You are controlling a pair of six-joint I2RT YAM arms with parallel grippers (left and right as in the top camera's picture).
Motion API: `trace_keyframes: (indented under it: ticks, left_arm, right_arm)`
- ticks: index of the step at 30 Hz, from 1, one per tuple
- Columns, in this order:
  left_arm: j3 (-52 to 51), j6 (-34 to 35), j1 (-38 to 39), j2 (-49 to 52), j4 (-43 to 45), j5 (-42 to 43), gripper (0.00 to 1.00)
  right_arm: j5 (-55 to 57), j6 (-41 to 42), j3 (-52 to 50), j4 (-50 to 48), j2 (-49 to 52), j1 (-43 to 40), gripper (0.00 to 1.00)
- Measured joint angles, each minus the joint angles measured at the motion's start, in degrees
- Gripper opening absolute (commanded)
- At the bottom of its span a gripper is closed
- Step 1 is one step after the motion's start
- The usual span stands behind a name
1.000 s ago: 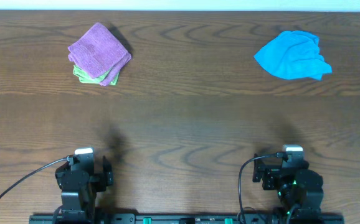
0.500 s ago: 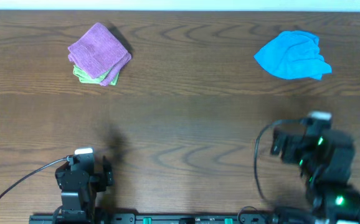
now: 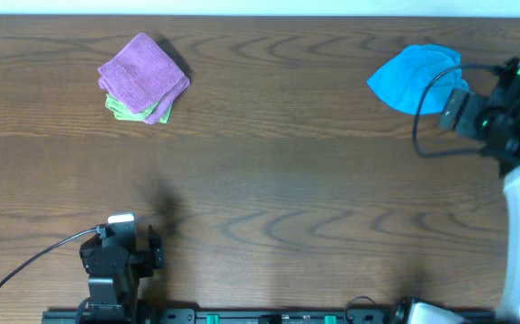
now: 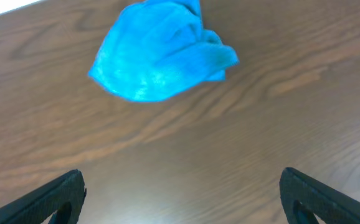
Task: Fold the cloth
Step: 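Reach the right gripper to the crumpled blue cloth and grasp its edge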
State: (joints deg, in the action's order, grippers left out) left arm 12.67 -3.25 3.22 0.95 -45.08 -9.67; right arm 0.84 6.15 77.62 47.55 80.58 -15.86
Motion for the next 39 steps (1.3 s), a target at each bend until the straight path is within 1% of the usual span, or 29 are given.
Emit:
trace_keyframes:
  ticks: [5,10,14,19,27,33,35,39]
  left_arm:
    - [0.0,0.0,0.0,-0.04,0.0,0.0,0.95]
    - [0.0,0.0,0.0,-0.04,0.0,0.0,0.95]
    - [0.0,0.0,0.0,-0.04,0.0,0.0,0.96]
    - [0.0,0.0,0.0,-0.04,0.0,0.0,0.95]
    - [0.0,0.0,0.0,-0.04,-0.02,0.0,0.95]
    - [0.0,0.0,0.0,-0.04,0.0,0.0,0.96]
    - [0.0,0.0,0.0,-0.04,0.0,0.0,0.95]
    - [0.0,0.0,0.0,-0.04,0.0,0.0,0.95]
  right_arm:
    - [0.07,1.44,5.22,-0.68,10.05,-4.7,0.99]
    - [0.02,2.45,5.57,-4.09,16.15,-7.56,0.99]
    - [0.04,2.6,5.66,-8.2,19.23,-7.91,0.99]
    - [-0.44,2.6,5.68,-8.85,22.23,-7.91,0.99]
    - [-6.05,2.54,5.79,-18.71,28.92,-7.91,0.99]
    - [-7.45,2.84,5.86,-24.28,34.05,-8.02,0.99]
    - [-7.74,3.06,5.86,-25.44,35.65,-8.09,0.98]
    - [-8.26,3.72,5.86,-27.26,38.53,-8.26,0.9]
